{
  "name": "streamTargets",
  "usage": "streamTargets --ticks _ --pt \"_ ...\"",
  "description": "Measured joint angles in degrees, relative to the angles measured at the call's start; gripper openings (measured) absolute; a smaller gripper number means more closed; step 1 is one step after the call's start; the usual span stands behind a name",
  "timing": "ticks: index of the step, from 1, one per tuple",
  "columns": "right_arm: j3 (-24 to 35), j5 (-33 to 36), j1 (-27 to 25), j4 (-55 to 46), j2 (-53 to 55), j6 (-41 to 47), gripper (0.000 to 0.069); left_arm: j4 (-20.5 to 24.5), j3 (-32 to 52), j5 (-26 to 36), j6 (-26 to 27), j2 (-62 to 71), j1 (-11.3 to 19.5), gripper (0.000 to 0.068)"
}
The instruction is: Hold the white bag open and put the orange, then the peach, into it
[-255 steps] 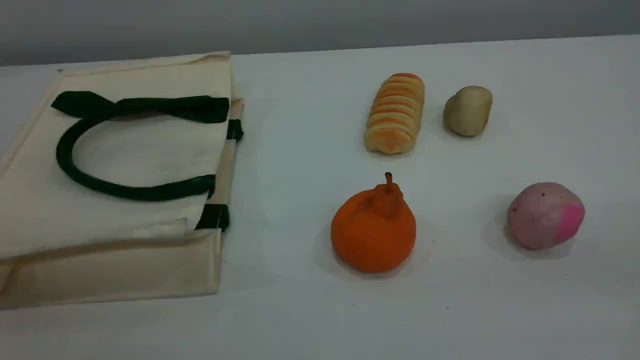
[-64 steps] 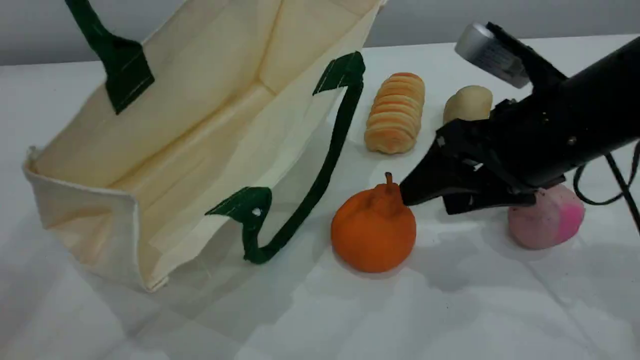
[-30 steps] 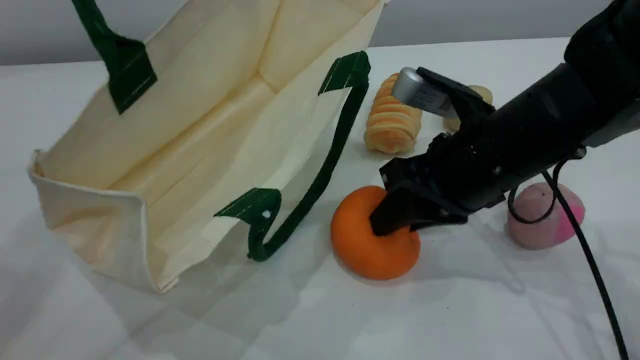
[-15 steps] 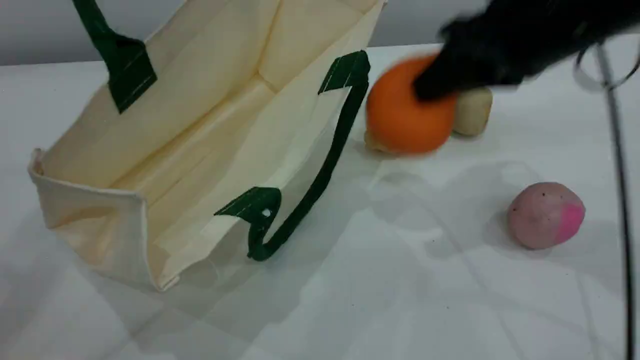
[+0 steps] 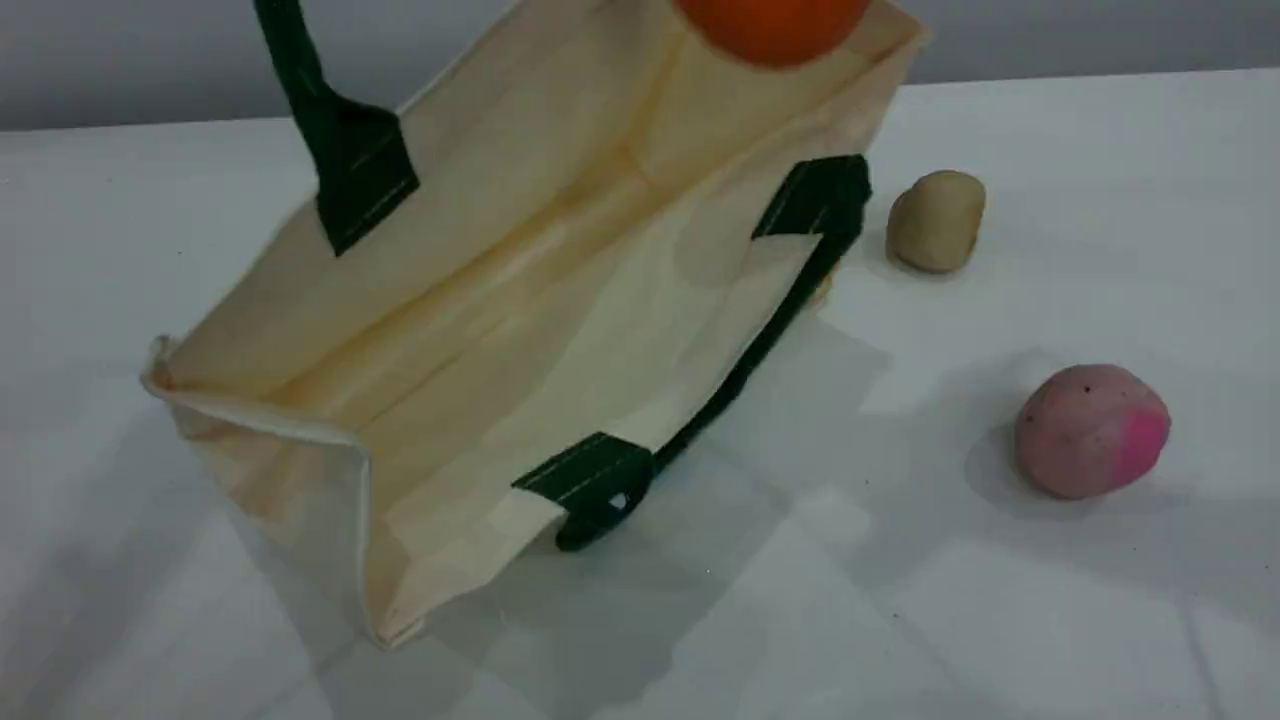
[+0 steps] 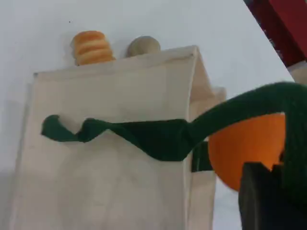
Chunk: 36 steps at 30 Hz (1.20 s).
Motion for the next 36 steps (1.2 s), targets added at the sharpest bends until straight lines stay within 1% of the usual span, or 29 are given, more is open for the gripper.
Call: streamTargets --ticks 7,12,18,24,26,28,29,31,33,34,36 --pt "0.0 -4.6 7.1 1.7 4.9 -2.2 0.0042 0.1 -1.1 0.2 0.0 -0.4 0.1 0.0053" --pt "-0.9 -6.5 11.0 8.6 10.1 -6.0 0.0042 -0.1 -1.8 0.7 0.0 -0.6 0.1 0.0053" --pt "-4.6 -6.5 13.4 9.8 17.0 -6.0 0.0042 -0.3 -1.8 0.8 -0.1 -0.6 0.1 0.0053" --pt "-10.5 -6.8 13.4 9.7 24.1 -5.9 0.0043 -0.3 -1.8 1.1 -0.2 -0.6 0.1 0.0053" --pt "-12.3 -6.8 13.4 9.7 25.6 -5.9 0.0057 -0.3 -1.8 1.1 -0.2 -0.6 0.1 0.0053" --pt "-13.3 -6.2 13.4 9.5 26.1 -5.9 0.0094 -0.3 -1.8 1.1 -0.2 -0.6 0.1 0.0053" --pt "-13.4 -6.0 13.4 9.5 26.1 -5.9 0.0127 -0.3 -1.8 1.1 -0.2 -0.6 0.1 0.0053" --pt "-13.4 -5.8 13.4 9.5 26.1 -5.9 0.0214 -0.3 -1.8 1.1 -0.2 -0.6 0.1 0.0053" --pt "-13.4 -5.3 13.4 9.5 26.1 -5.9 0.0328 -0.3 -1.8 1.3 -0.2 -0.6 0.1 0.0053" --pt "-13.4 -4.1 13.3 9.6 26.0 -5.9 0.0382 -0.3 -1.8 1.3 -0.2 -0.6 0.1 0.0053" --pt "-13.4 -1.2 12.8 9.5 25.5 -5.9 0.0465 -0.3 -1.8 1.3 -0.2 -0.6 0.1 0.0053"
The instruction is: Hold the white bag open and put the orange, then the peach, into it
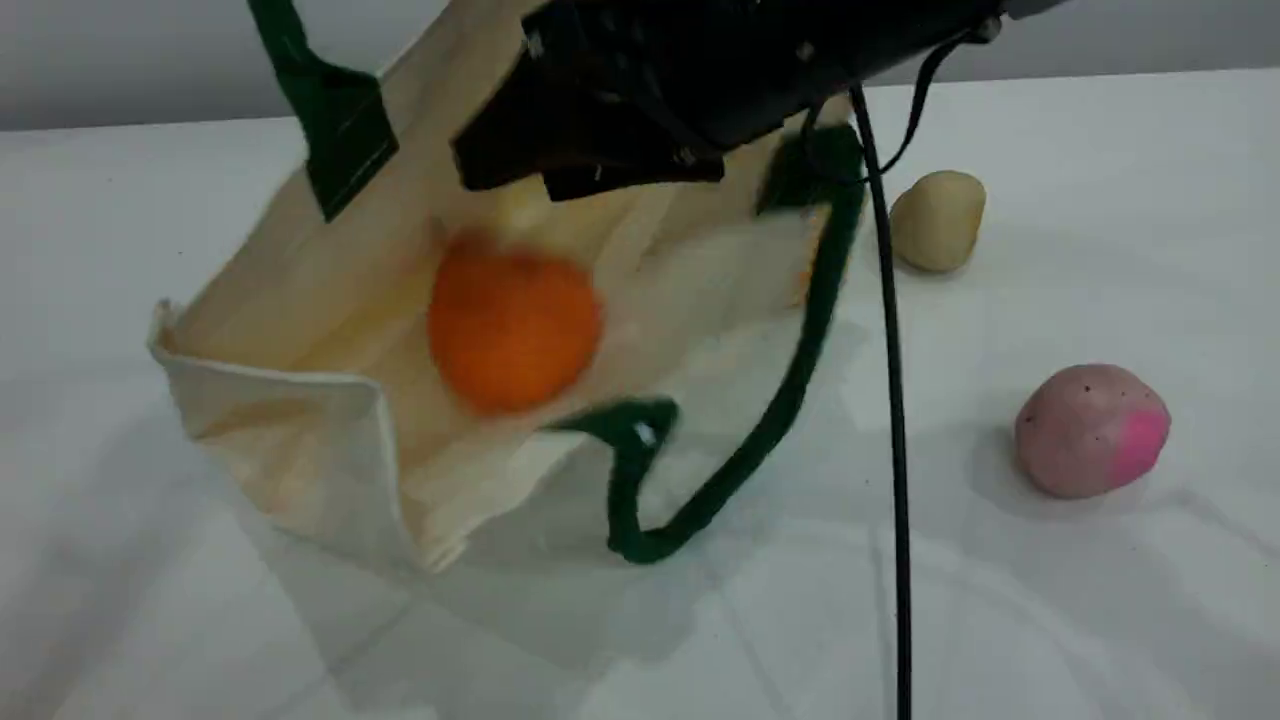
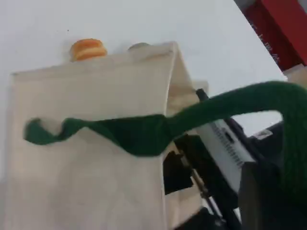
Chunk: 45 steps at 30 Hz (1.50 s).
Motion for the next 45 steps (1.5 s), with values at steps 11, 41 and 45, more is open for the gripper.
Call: streamTargets --ticks 11,41,45 --pt "0.0 6.9 -8.4 -18.6 -10.9 12.2 0.0566 0.3 0.0 0.3 0.2 0.0 0.0 0.0053" --pt "11.3 3.4 -24.8 -45.7 -13.9 33.4 0.0512 0.7 0.0 0.4 0.7 0.0 0.0 0.0053" --pt "14.8 -4.1 -24.8 -45.9 -13.8 33.4 0.0512 0.7 0.0 0.4 0.7 0.0 0.0 0.0053"
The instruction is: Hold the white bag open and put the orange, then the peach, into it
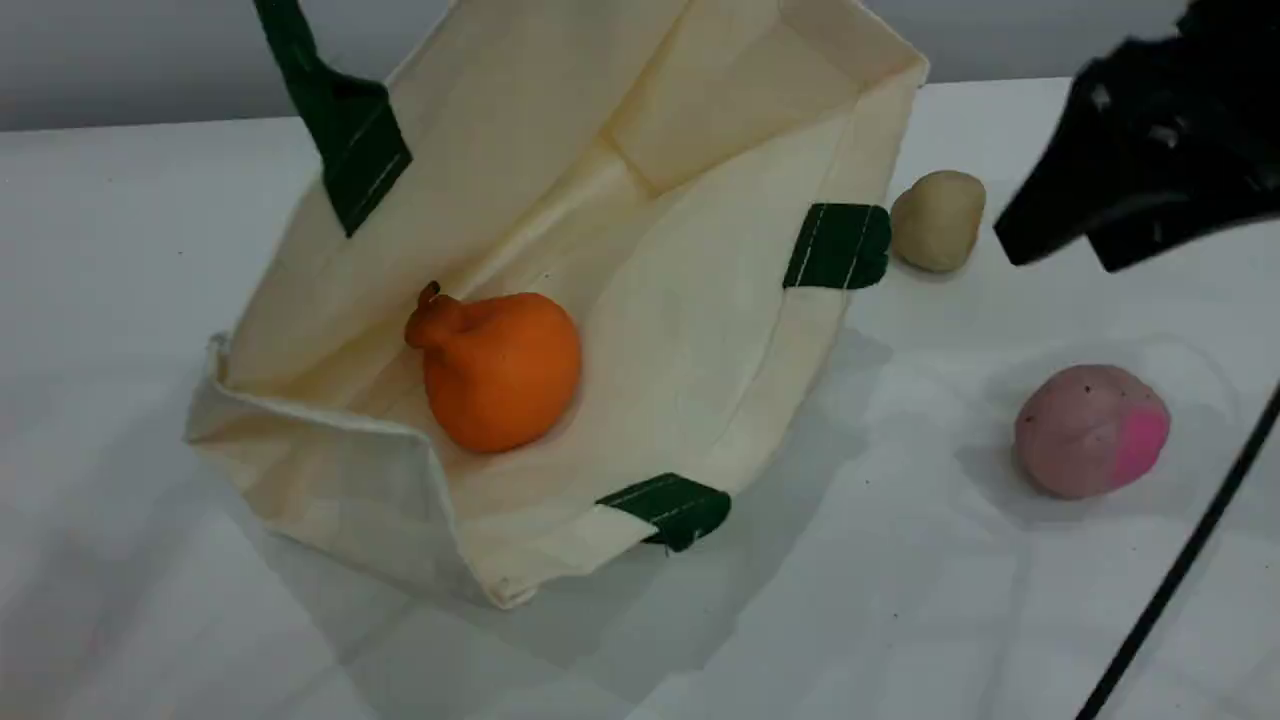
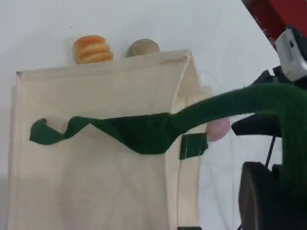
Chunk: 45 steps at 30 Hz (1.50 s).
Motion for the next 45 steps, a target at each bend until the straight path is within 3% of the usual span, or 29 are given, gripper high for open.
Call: streamTargets --ticks 12,30,33,39,45 --pt "5.7 -14.3 0.1 0.3 0.9 0.0 0.0512 0.0 0.0 0.0 0.0 0.0 0.0 0.0053" --pt "5.7 -14.3 0.1 7.7 13.2 -4.2 0.051 0.0 0.0 -0.1 -0.1 0.0 0.0 0.0053" --pt "5.7 -14.0 0.1 7.8 13.2 -4.3 0.0465 -0.1 0.0 -0.1 -0.1 0.0 0.0 0.0053" --pt "5.7 -12.0 0.1 7.9 13.0 -3.9 0.0209 -0.2 0.0 -0.1 -0.1 0.0 0.0 0.0053" --pt "4.6 -5.0 0.3 8.6 8.7 -3.9 0.019 -0.2 0.0 -0.1 -0.1 0.0 0.0 0.0053"
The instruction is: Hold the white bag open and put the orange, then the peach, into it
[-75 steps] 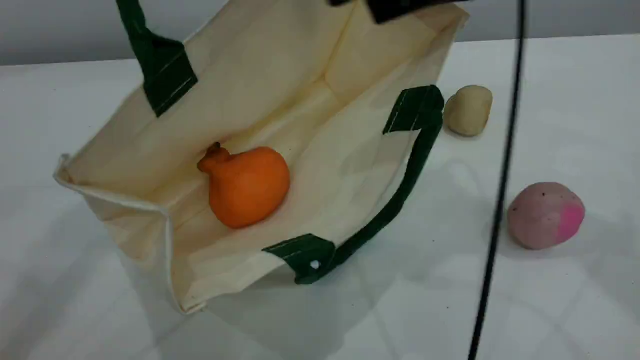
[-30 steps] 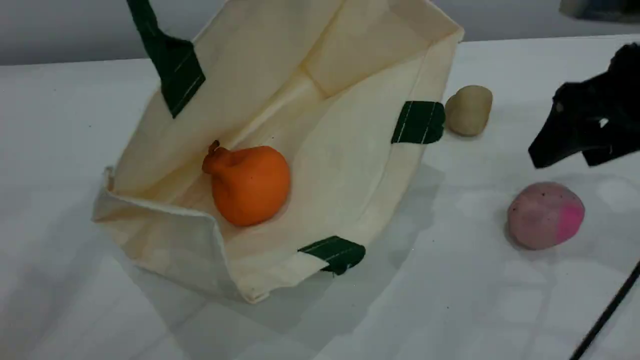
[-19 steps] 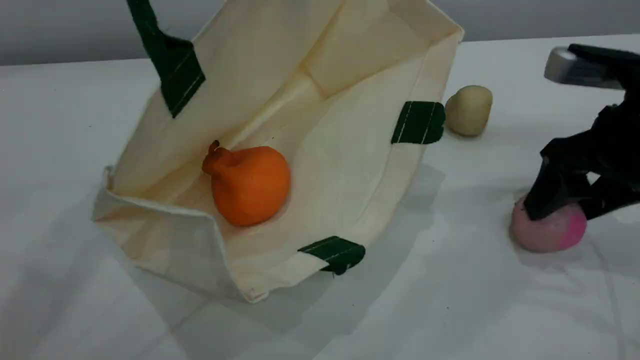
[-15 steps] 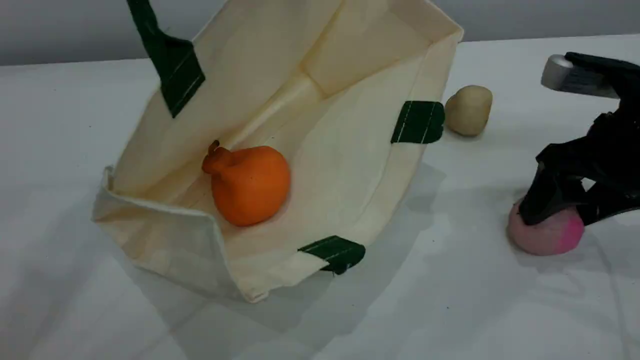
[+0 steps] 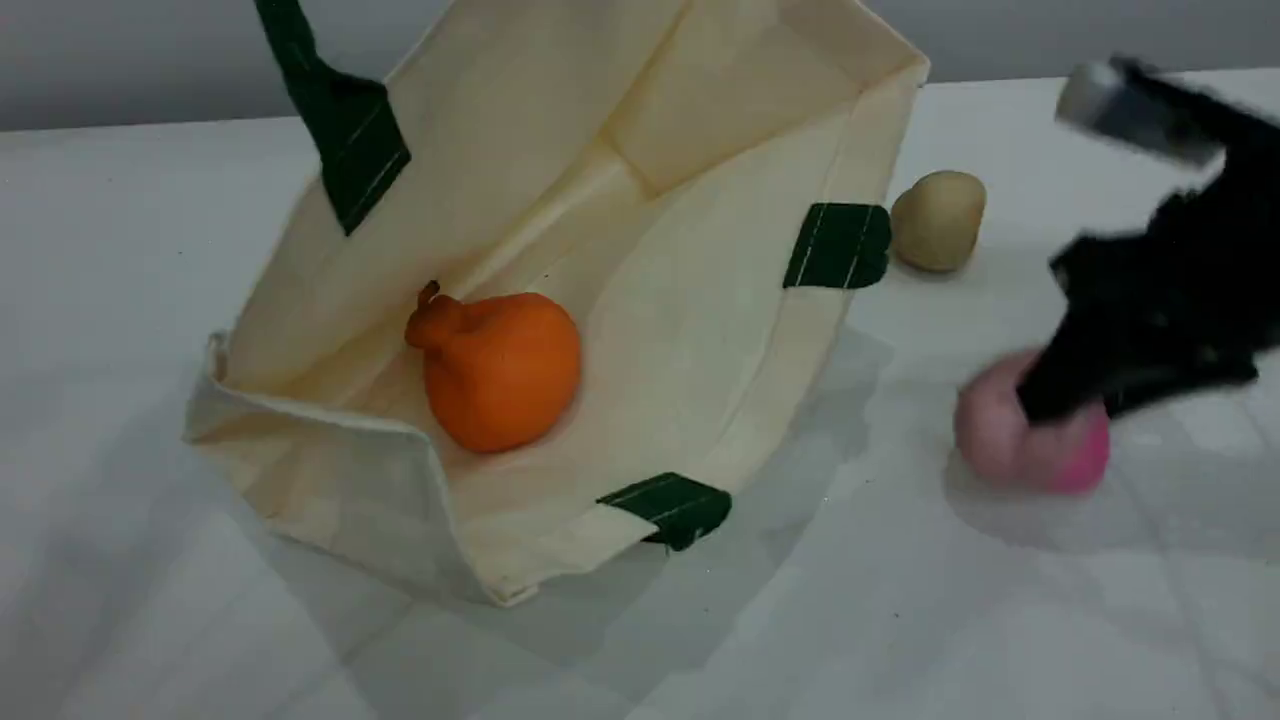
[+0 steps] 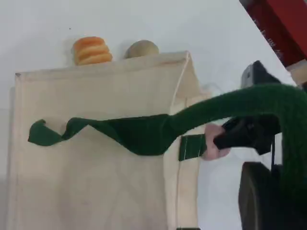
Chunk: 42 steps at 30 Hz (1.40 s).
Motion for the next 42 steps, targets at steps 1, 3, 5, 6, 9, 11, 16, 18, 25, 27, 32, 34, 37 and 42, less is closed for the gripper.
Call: streamTargets --ticks 1,3,5,6,9,11,16,18,25,27,32,34,37,42 --pt "0.0 0.1 0.0 0.0 -1.4 0.0 0.019 0.0 0.0 0.0 0.0 0.0 0.0 0.0053" --pt "0.0 1.5 -0.1 -1.2 -4.5 0.0 0.019 0.0 0.0 0.0 0.0 0.0 0.0 0.0053" --pt "0.0 2.1 -0.1 -1.4 -8.1 0.5 0.0188 0.0 0.0 0.0 0.0 0.0 0.0 0.0053" --pt "0.0 2.4 -0.1 -1.4 -9.8 0.5 0.0188 0.0 0.0 0.0 0.0 0.0 0.0 0.0053" --pt "0.0 4.4 -0.1 0.7 -15.7 0.5 0.0186 0.0 0.0 0.0 0.0 0.0 0.0 0.0053" --pt "0.0 5.8 0.0 3.8 -19.0 0.4 0.018 0.0 0.0 0.0 0.0 0.0 0.0 0.0053" --pt "0.0 7.3 3.4 13.2 -23.2 -5.0 0.0179 0.0 0.0 0.1 0.0 0.0 0.0 0.0053" --pt "0.0 6.6 5.7 17.1 -22.3 -8.0 0.0179 0.0 0.0 0.1 0.0 0.0 0.0 0.0053" --pt "-1.5 1.5 14.0 32.1 -19.3 -18.9 0.0174 -0.5 0.0 0.1 0.0 0.0 0.0 0.0053" --pt "-2.4 1.5 16.1 35.5 -17.7 -22.5 0.0171 -0.5 0.0 0.1 0.0 0.0 0.0 0.0053" --pt "-4.2 1.6 19.9 37.6 -12.1 -28.7 0.0171 -0.5 0.0 0.1 0.0 0.0 0.0 0.0053" --pt "-5.5 1.6 20.6 37.5 -9.5 -29.0 0.0171 -0.6 0.0 0.1 0.0 0.0 0.0 0.0053" --pt "-7.8 3.2 20.6 37.5 -5.5 -29.0 0.0171 -1.1 0.0 0.1 0.0 0.0 0.0 0.0053" --pt "-12.5 5.6 20.6 37.3 0.6 -28.8 0.0171 -1.5 0.0 0.1 0.0 0.0 0.0 0.0053"
